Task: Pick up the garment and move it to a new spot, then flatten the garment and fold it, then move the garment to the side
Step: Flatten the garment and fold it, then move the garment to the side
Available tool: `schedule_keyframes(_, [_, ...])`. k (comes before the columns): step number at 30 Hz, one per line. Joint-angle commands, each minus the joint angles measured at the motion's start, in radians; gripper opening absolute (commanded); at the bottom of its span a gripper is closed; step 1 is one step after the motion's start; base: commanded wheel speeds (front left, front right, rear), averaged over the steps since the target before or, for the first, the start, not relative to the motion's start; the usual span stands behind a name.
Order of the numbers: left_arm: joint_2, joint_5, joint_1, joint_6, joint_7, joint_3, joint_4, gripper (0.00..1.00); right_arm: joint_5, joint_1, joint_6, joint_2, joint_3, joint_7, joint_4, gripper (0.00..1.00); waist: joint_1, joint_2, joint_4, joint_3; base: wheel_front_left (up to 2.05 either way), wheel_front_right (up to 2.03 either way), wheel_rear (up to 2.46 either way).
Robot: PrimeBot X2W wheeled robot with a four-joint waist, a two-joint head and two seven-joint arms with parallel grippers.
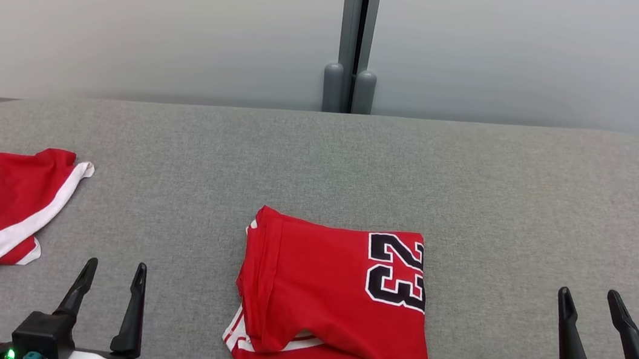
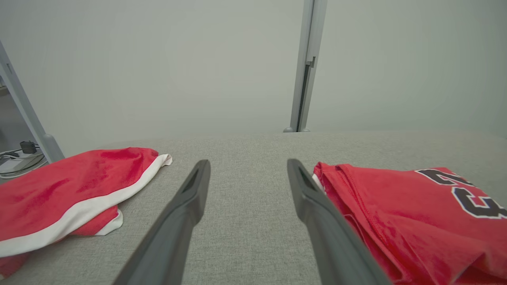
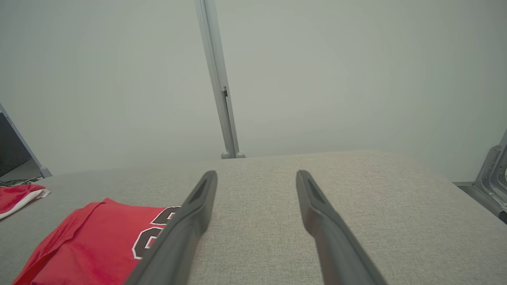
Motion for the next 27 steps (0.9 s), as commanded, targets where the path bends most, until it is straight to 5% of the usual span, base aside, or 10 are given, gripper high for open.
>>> schedule_keyframes(1, [0.011, -0.001, 0.015, 0.006, 0.004, 0.004, -0.010, 1.00, 0.005, 0.015, 0.000, -0.001, 0.000, 0.004, -0.008, 1.00, 0.0000, -0.0001, -0.006, -0.026, 0.00, 0.00, 0.00])
schedule_keyframes(27, [0.014, -0.019, 0.017, 0.029, 0.025, -0.018, -0.049, 1.00, -0.003, 0.044, 0.000, -0.001, -0.033, 0.051, -0.047, 1.00, 0.0000, -0.0001, 0.022, -0.033, 0.00, 0.00, 0.00])
